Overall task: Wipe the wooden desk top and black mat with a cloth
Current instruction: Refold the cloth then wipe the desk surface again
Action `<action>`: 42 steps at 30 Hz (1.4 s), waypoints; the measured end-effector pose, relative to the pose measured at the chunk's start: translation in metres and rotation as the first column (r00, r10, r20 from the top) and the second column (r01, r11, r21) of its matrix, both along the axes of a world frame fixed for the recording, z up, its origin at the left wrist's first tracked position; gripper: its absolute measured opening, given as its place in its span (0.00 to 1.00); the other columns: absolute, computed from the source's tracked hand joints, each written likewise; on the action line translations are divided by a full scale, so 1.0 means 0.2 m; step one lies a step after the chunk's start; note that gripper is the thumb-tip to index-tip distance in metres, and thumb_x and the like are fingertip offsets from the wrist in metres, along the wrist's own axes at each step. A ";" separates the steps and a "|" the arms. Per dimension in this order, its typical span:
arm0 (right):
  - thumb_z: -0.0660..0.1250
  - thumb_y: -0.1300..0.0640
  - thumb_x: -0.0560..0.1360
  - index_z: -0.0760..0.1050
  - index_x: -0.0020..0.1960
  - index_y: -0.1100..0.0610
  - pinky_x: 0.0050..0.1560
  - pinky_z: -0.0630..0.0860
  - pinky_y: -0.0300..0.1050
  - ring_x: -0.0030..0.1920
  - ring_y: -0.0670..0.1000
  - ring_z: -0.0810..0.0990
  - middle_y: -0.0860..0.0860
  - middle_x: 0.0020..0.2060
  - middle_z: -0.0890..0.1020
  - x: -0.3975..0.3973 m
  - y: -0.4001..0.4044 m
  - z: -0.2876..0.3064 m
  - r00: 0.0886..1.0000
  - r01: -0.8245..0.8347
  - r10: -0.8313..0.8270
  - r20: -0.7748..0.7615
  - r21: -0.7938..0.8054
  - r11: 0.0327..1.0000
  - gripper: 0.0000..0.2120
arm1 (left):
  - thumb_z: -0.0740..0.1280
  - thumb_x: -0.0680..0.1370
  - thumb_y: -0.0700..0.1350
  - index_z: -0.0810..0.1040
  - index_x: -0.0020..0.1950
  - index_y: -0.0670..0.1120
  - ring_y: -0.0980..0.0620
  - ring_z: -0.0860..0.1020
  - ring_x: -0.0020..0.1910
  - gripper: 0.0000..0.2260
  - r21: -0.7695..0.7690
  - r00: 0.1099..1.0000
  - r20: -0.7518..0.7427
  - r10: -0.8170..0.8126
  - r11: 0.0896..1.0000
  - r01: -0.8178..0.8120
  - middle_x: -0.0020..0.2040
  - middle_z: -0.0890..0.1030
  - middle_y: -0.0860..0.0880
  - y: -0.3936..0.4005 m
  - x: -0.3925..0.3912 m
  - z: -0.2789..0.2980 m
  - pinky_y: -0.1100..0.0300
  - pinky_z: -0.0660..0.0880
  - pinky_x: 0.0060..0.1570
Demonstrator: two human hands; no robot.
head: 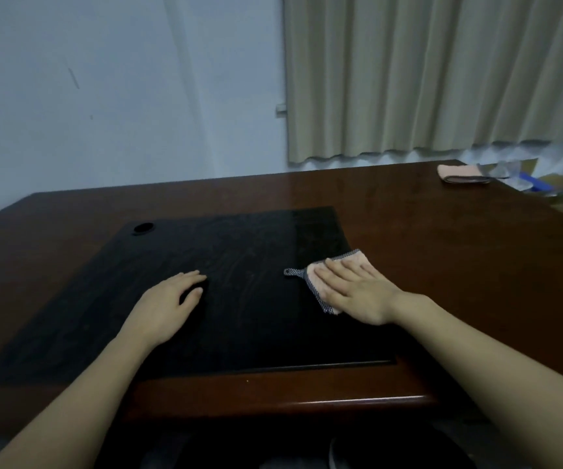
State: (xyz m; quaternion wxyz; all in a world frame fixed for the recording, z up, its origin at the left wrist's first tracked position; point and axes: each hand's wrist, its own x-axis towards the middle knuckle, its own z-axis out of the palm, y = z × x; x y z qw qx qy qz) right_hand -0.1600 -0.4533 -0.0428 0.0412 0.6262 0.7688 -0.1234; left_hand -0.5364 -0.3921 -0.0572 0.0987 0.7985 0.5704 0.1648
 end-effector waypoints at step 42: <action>0.22 0.26 0.66 0.36 0.82 0.42 0.79 0.35 0.52 0.80 0.49 0.35 0.44 0.81 0.38 -0.13 -0.05 0.02 0.996 -0.090 0.091 -0.009 0.051 0.995 0.47 | 0.52 0.86 0.57 0.62 0.80 0.58 0.52 0.53 0.81 0.22 -0.088 0.982 -0.084 -0.169 0.983 0.162 0.81 0.57 0.55 0.13 0.40 0.03 0.50 0.50 0.79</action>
